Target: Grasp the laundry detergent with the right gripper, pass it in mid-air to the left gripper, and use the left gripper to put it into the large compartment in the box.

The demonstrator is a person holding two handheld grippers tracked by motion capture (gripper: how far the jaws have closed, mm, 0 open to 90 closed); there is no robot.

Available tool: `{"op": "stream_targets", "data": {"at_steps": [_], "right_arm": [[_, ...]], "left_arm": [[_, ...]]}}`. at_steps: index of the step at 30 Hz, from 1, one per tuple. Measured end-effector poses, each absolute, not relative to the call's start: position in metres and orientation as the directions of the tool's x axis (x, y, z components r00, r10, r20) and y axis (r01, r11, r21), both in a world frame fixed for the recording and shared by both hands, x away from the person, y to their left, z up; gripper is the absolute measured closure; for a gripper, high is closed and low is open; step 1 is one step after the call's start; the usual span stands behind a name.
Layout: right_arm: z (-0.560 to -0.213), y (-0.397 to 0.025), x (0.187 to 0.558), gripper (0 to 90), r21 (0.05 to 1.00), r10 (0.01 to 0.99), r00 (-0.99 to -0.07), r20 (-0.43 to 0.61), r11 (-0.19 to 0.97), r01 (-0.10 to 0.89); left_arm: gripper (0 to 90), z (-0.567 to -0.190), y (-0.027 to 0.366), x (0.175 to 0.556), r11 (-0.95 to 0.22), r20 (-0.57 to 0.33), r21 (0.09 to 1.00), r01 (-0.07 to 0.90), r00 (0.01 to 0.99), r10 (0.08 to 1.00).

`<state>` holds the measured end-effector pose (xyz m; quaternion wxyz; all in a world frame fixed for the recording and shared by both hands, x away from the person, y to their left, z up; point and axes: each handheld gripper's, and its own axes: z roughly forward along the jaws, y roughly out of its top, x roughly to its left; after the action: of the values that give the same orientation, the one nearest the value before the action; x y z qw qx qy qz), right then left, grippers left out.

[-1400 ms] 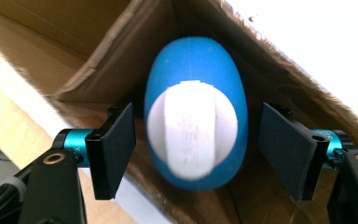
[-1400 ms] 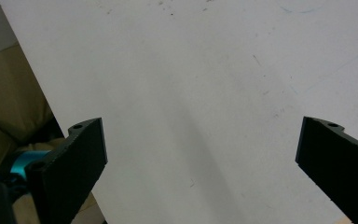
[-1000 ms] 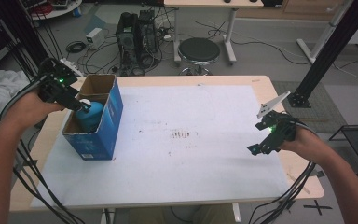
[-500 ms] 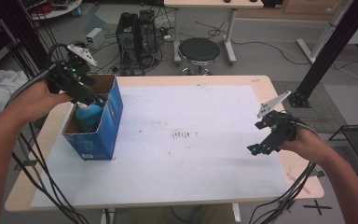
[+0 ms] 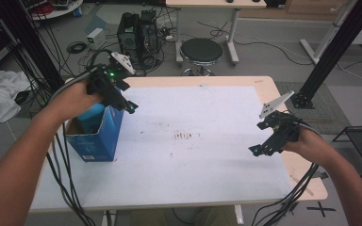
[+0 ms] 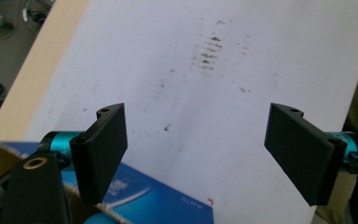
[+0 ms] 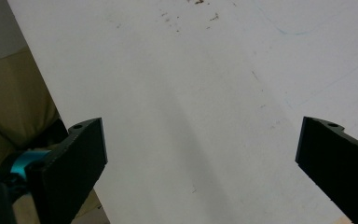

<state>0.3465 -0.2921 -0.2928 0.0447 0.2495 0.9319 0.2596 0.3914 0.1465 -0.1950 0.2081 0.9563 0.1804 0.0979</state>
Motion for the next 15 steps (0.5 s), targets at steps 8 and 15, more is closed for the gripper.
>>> {"op": "stream_targets", "data": {"at_steps": [8, 15], "right_arm": [[-0.29, -0.29, 0.344, 0.9, 0.517, 0.492, -0.87, 0.039, 0.735, 0.438], [-0.287, -0.287, 0.343, 0.9, 0.522, 0.496, -0.868, 0.038, 0.73, 0.44]], "left_arm": [[21.3, -0.208, 0.118, 0.401, -0.887, 0.08, 0.387, 0.253, 0.949, 0.305], [6.1, -0.219, 0.101, 0.409, -0.917, 0.088, 0.335, 0.216, 0.962, 0.259]]}}
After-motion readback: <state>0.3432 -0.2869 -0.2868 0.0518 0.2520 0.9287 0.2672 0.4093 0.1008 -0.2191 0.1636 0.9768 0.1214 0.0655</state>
